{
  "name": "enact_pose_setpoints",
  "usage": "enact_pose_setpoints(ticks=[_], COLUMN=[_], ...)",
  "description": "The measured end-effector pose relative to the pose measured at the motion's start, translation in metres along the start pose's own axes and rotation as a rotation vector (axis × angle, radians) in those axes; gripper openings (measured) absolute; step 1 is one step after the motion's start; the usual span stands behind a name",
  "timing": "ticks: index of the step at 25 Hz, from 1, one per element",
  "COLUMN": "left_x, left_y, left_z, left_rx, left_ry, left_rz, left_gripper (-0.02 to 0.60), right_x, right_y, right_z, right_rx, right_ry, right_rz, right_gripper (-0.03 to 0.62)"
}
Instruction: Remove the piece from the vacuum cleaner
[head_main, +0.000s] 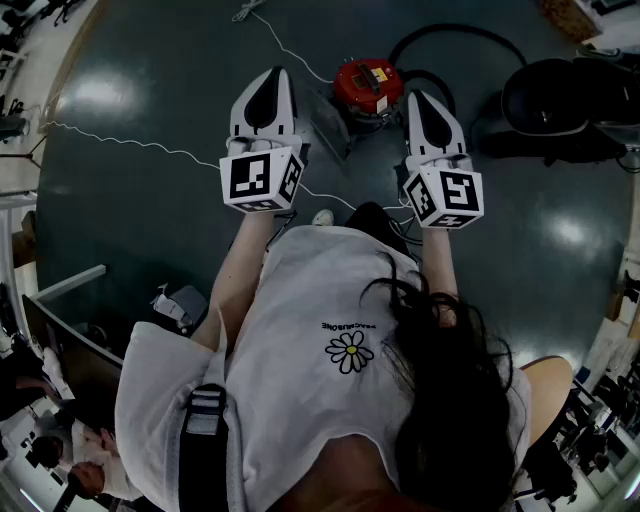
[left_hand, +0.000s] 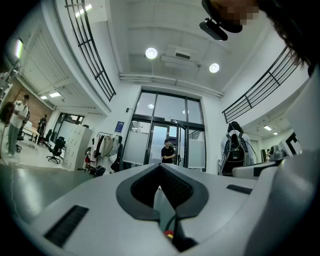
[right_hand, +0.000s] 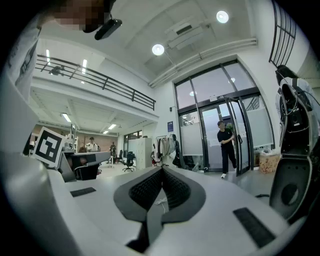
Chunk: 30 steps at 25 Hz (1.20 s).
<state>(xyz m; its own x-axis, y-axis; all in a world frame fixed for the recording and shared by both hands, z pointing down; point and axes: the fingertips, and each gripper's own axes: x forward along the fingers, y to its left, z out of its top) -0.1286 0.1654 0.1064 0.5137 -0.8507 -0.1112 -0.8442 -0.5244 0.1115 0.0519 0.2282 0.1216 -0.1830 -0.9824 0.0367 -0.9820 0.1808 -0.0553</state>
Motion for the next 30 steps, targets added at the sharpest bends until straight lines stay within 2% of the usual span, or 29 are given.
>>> enact_pose_setpoints(ticks=[6,11,20,24,27,30], left_x=[0.041,0.094,0.201,0.214,0.214,0.206], left_y=[0.005,0.007,0.023,0.04,0.063,0.086], left_z=[-0.01,-0.047,-0.101,-0.118,-0.132,-0.168], left_rx=[0.01,-0.001,-0.082,-0.131,-0.177,-0.239], left_ry=[0.005,0.066,0.138,0.18,0.213,0.273], left_rz=[0.016,0.029,0.192,0.263,0.322,0.398], left_gripper=[0.003,0.003,0.003,0.003,0.023,0.023], right_x=[0.03,0.084,0.192,0.235,0.258,0.274], right_y=[-0.026,-0.065,-0.15,-0.154,-0.145,-0.136], right_z=[-0.009,-0.029,-0.073,-0.094,-0.111,-0.146], right_rx=[0.016,0.062,0.114,0.113,0.116,0.121], right_ry=[0.02,0.044,0.19,0.264,0.31,0.397], right_rz=[0.01,0.078,0.236,0.344,0.382,0.417], right_gripper=[0.009,0.009,0.009,0.009,0.009,0.009])
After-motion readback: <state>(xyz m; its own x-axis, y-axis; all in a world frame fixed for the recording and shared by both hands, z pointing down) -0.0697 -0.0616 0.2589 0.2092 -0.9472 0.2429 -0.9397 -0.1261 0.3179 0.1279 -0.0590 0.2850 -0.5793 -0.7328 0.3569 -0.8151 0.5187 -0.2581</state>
